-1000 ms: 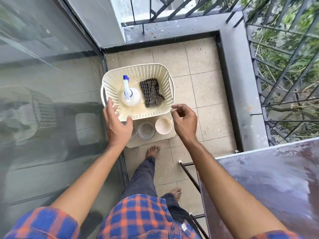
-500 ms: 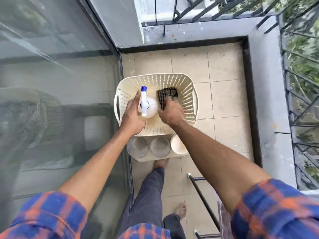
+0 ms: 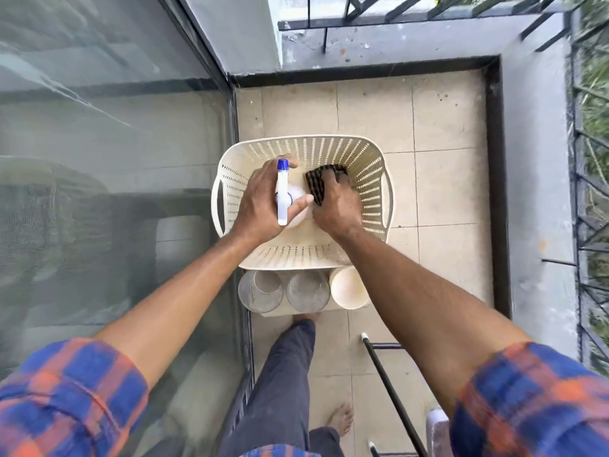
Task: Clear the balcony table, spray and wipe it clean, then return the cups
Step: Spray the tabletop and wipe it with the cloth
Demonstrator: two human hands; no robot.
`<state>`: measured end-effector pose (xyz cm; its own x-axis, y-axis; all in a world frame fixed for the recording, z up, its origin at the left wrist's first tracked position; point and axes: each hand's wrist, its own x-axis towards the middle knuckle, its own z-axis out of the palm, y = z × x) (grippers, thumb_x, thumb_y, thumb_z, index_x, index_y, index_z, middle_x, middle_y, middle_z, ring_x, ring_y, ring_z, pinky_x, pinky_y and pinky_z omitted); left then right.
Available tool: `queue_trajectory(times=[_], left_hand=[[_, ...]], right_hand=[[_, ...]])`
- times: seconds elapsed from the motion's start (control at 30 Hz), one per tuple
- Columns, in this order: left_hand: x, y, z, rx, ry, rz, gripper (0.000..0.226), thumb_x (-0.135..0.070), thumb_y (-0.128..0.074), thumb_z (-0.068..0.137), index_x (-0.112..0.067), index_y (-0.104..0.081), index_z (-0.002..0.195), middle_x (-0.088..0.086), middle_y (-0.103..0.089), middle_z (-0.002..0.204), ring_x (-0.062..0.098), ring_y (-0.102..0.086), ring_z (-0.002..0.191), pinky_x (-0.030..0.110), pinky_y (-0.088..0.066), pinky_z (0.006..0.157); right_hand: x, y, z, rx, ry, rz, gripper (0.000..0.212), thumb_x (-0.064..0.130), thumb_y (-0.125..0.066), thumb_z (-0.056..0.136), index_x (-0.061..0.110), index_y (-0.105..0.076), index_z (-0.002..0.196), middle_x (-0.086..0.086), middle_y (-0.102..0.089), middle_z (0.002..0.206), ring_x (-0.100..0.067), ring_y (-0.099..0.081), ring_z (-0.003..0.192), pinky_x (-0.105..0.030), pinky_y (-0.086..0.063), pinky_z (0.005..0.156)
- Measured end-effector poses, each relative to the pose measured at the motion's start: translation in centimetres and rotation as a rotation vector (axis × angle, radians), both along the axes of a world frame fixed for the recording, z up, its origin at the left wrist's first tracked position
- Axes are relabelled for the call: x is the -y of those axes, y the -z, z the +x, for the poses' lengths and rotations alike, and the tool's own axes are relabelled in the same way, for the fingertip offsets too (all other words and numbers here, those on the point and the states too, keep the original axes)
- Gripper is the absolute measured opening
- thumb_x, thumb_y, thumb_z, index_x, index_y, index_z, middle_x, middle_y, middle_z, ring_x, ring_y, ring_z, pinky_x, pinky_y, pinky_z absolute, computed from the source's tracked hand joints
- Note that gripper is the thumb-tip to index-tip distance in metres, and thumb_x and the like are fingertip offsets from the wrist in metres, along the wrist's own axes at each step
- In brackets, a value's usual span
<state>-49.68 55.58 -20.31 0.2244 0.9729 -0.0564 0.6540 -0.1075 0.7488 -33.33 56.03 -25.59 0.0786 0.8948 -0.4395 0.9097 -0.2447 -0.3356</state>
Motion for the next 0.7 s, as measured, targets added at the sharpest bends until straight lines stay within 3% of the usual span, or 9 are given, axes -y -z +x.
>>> queue_trajectory(times=[0.07, 0.13, 0.2, 0.23, 0.37, 0.43, 0.53, 0.63, 0.7], left_hand=[[0.5, 0.1, 0.1, 0.048, -0.076, -0.002, 0.053, -0.029, -0.08, 0.089, -0.003, -0.055, 0.127, 0.011, -0.061, 0.126, 0.024, -0.061, 0.12, 0.038, -0.048, 0.105], [0.6, -0.4, 0.0, 0.097, -0.144, -0.018, 0.05, -0.028, -0.078, 0.09, -0.004, -0.054, 0.127, 0.014, -0.06, 0.123, 0.026, -0.062, 0.116, 0.037, -0.05, 0.102], [0.5, -1.5, 0.0, 0.134, -0.19, -0.018, 0.045, -0.029, -0.076, 0.092, -0.007, -0.055, 0.126, 0.014, -0.061, 0.121, 0.027, -0.064, 0.113, 0.041, -0.054, 0.098], [0.5, -2.1, 0.2, 0.154, -0.217, -0.004, 0.043, -0.032, -0.074, 0.093, -0.009, -0.055, 0.125, 0.013, -0.062, 0.121, 0.027, -0.065, 0.111, 0.045, -0.056, 0.093], [0.7, -5.1, 0.4, 0.224, -0.284, 0.056, 0.045, -0.044, -0.065, 0.098, -0.006, -0.058, 0.12, 0.007, -0.064, 0.113, 0.028, -0.068, 0.107, 0.049, -0.059, 0.089], [0.7, -7.1, 0.7, 0.256, -0.291, 0.066, 0.048, -0.048, -0.065, 0.098, -0.005, -0.058, 0.118, 0.014, -0.065, 0.11, 0.025, -0.068, 0.101, 0.046, -0.058, 0.089], [0.5, -10.0, 1.1, 0.319, -0.334, 0.084, 0.056, -0.053, -0.063, 0.097, 0.0, -0.058, 0.117, 0.019, -0.066, 0.109, 0.02, -0.067, 0.096, 0.032, -0.056, 0.087], [0.2, -13.2, 2.4, 0.447, -0.367, 0.02, 0.043, -0.055, -0.063, 0.097, -0.015, -0.063, 0.113, 0.002, -0.068, 0.1, 0.035, -0.073, 0.094, 0.052, -0.059, 0.088], [0.2, -15.7, 4.1, 0.485, -0.317, -0.036, 0.037, -0.06, -0.062, 0.095, -0.026, -0.064, 0.108, -0.007, -0.069, 0.097, 0.039, -0.074, 0.093, 0.058, -0.059, 0.085]], right_hand=[[-0.6, -0.1, 0.1, -0.057, 0.043, -0.025, 0.051, 0.022, -0.074, 0.082, 0.016, -0.046, 0.125, -0.013, -0.055, 0.123, -0.037, -0.063, 0.099, -0.041, -0.052, 0.079], [-1.3, -0.8, 0.4, -0.133, 0.114, -0.084, 0.049, 0.039, -0.073, 0.085, 0.018, -0.05, 0.122, -0.01, -0.056, 0.123, -0.033, -0.062, 0.103, -0.039, -0.051, 0.086], [-1.7, -2.0, 0.8, -0.267, 0.249, -0.16, 0.055, 0.058, -0.069, 0.084, 0.019, -0.053, 0.12, -0.007, -0.06, 0.118, -0.028, -0.061, 0.099, -0.034, -0.052, 0.078], [-1.6, -2.6, 1.0, -0.328, 0.303, -0.185, 0.055, 0.058, -0.069, 0.085, 0.019, -0.054, 0.121, -0.006, -0.061, 0.114, -0.025, -0.061, 0.094, -0.03, -0.05, 0.071], [-0.8, -5.8, 1.8, -0.491, 0.41, -0.195, 0.036, 0.007, -0.06, 0.093, 0.015, -0.052, 0.127, -0.007, -0.062, 0.106, -0.013, -0.055, 0.07, -0.017, -0.04, 0.039], [-0.2, -8.1, 2.3, -0.645, 0.551, -0.201, 0.033, 0.003, -0.05, 0.094, 0.017, -0.054, 0.123, -0.004, -0.063, 0.095, -0.017, -0.062, 0.073, -0.02, -0.046, 0.045], [1.0, -11.8, 3.6, -1.004, 0.768, -0.257, 0.047, -0.011, -0.037, 0.081, 0.013, -0.059, 0.114, -0.007, -0.067, 0.091, -0.025, -0.065, 0.082, -0.029, -0.051, 0.061], [3.6, -16.4, 6.3, -1.22, 0.845, -0.198, 0.054, -0.017, -0.032, 0.069, 0.011, -0.061, 0.105, -0.011, -0.068, 0.093, -0.028, -0.064, 0.085, -0.036, -0.054, 0.069], [6.6, -18.7, 8.6, -1.32, 0.913, -0.133, 0.061, -0.016, -0.033, 0.065, 0.007, -0.06, 0.115, -0.019, -0.068, 0.108, -0.033, -0.065, 0.095, -0.049, -0.056, 0.08]])
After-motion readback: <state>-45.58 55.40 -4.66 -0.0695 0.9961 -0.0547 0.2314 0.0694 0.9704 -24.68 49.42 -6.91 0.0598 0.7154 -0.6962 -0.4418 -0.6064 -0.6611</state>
